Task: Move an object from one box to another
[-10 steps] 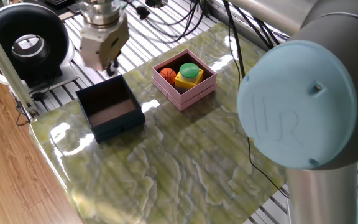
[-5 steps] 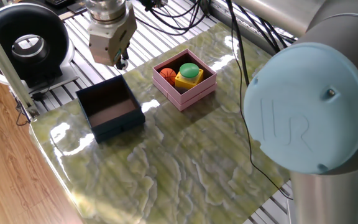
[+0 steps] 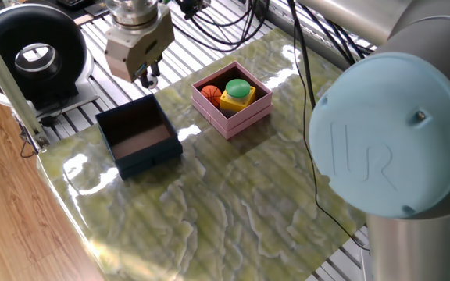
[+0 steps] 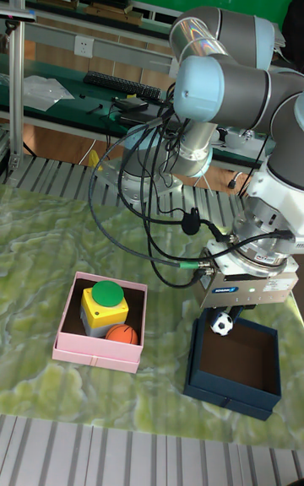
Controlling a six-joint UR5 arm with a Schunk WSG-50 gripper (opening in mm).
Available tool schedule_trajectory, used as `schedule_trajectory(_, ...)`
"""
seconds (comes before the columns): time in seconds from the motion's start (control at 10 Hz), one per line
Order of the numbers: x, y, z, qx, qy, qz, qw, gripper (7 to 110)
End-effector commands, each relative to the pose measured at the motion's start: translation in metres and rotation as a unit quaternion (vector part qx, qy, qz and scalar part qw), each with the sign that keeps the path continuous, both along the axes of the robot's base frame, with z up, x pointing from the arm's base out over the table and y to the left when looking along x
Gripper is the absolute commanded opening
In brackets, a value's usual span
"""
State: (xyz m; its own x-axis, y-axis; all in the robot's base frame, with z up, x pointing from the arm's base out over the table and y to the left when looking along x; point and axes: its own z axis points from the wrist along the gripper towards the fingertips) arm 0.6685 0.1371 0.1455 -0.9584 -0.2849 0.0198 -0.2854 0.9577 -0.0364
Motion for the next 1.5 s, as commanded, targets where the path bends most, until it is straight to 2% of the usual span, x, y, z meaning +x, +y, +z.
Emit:
schedule_trajectory(0.0, -0.001, -0.011, 0.001, 0.009, 0.010, -0.016, 0.9998, 7)
schedule_trajectory(0.2, 0.003, -0.040, -0.001, -0.006, 0.007, 0.001, 1.0000, 7)
schedule_trajectory(0.4, -0.001, -0.067, -0.001, -0.012, 0.012, 0.021, 0.9996, 7)
schedule_trajectory(0.6, -0.008, -0.089, -0.008, -0.017, 0.017, 0.033, 0.9992, 7)
schedule_trajectory(0.8, -0.016, -0.123, -0.017, -0.048, 0.025, 0.053, 0.9971, 7)
schedule_trajectory(0.9, -0.025, -0.139, -0.020, -0.068, 0.042, 0.070, 0.9943, 7)
schedule_trajectory(1.1, -0.023, -0.166, -0.028, -0.103, 0.037, 0.080, 0.9908, 7)
schedule_trajectory(1.4, -0.023, -0.169, -0.049, -0.093, 0.040, 0.099, 0.9899, 7)
